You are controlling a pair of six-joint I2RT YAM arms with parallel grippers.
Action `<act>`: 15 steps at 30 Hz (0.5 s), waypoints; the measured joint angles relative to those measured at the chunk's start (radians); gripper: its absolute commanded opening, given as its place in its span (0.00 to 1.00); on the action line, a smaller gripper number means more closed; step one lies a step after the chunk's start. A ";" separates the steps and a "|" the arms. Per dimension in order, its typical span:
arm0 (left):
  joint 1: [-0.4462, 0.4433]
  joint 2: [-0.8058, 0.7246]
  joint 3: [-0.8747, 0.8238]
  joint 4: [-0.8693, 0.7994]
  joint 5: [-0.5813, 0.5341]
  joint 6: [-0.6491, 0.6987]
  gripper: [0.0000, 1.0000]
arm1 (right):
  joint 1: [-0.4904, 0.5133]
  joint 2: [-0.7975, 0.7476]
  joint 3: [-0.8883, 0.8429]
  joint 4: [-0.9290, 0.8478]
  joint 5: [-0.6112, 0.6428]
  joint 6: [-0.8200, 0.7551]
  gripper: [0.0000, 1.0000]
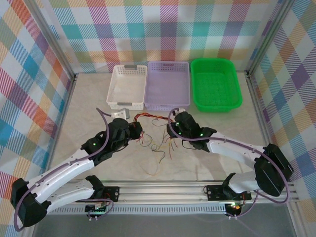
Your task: Untangle the cables
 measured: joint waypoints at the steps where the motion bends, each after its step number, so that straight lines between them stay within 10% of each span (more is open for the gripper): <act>1: -0.003 -0.010 0.001 -0.006 0.000 0.003 0.00 | 0.000 0.010 0.026 -0.035 0.027 -0.020 0.16; 15: -0.006 -0.027 0.003 -0.082 0.056 0.064 0.00 | 0.005 0.045 0.236 -0.226 0.322 -0.461 0.27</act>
